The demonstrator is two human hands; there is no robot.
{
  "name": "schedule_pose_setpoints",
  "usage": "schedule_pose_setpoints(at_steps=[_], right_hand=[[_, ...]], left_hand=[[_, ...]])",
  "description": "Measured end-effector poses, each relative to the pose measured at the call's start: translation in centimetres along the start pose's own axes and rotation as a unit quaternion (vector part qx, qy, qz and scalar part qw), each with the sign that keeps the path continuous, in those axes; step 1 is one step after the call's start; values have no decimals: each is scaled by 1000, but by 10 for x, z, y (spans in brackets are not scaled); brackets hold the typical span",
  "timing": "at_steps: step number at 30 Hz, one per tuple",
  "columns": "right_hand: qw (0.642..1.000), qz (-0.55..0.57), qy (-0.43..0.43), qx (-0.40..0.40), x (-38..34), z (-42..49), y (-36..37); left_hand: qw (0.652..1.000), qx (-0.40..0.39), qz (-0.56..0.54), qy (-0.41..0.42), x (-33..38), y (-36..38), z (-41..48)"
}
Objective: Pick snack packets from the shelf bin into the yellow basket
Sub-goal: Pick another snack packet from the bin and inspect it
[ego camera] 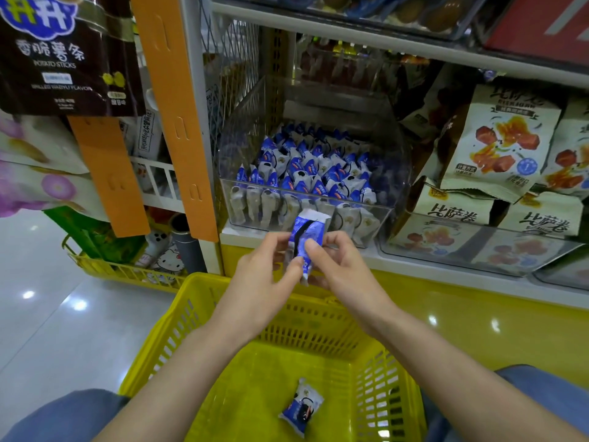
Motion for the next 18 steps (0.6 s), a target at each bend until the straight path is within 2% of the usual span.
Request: schedule_pose_setpoints(at_steps=[5, 11, 18], right_hand=[[1000, -2, -29, 4, 1, 1, -1], [999, -20, -37, -21, 4, 3, 3], [998, -24, -39, -45, 2, 4, 12]], left_hand=[[997, -36, 63, 2, -4, 4, -1], [995, -4, 101, -3, 0, -3, -5], [985, 31, 165, 31, 15, -12, -4]])
Point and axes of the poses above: each hand's wrist, its own z-axis towards the middle knuckle, its own y-axis out of the palm, x = y × z, the point moved 9 cm from there along z, towards the middle knuckle, and after that the axes turned 5 degrees about y, right-handed, at the moved point
